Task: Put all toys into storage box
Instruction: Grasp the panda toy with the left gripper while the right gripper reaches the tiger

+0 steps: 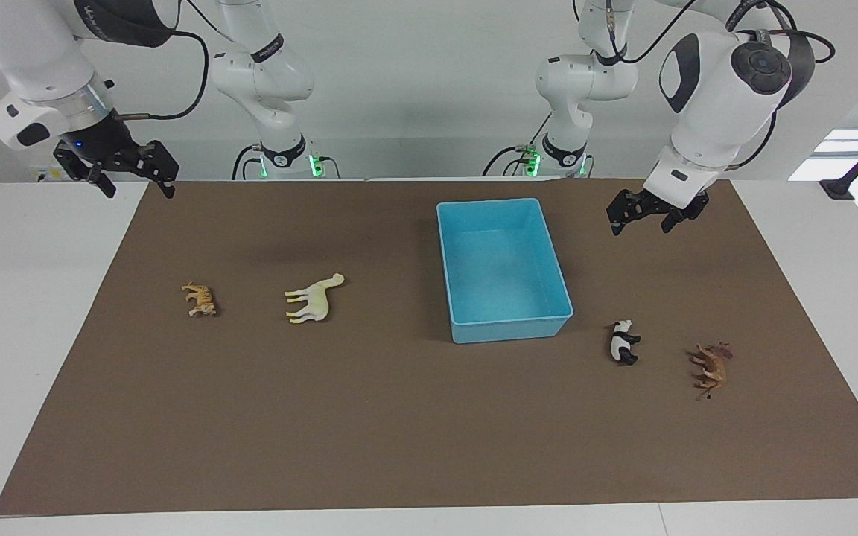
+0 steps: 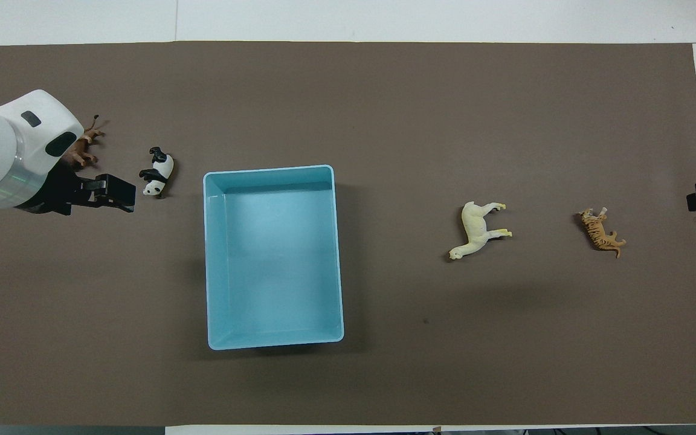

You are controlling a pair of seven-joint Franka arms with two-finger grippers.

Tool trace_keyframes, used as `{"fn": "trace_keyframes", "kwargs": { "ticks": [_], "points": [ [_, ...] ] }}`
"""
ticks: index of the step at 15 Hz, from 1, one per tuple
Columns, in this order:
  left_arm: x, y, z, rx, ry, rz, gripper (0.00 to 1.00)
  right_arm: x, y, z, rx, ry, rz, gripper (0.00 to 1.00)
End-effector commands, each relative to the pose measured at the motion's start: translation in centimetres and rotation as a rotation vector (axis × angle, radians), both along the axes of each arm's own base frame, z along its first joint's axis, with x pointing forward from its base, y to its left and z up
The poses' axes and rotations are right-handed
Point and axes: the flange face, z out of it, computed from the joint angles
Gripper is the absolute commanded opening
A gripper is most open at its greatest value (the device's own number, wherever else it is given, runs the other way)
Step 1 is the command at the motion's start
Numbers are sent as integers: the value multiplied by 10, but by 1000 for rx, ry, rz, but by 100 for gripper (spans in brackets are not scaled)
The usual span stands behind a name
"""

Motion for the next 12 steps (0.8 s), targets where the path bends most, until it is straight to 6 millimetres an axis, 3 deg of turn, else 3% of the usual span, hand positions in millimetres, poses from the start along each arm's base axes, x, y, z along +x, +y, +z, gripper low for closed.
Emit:
{"fn": "trace_keyframes", "kwargs": {
  "ticks": [1,6,9,12],
  "points": [
    [4,3,3,-1,10,-1,100,-2,-1,2,10,7,-15,100],
    [7,4,1,3,3,8,100,-3,-2,2,10,10,-17,100],
    [16,12,5,-3,-96,146,100,-5,-14,2,-2,6,-21,100],
    [25,33,-48,-14,-159,224,100,-7,-13,-1,-4,4,-1,100]
  ]
}}
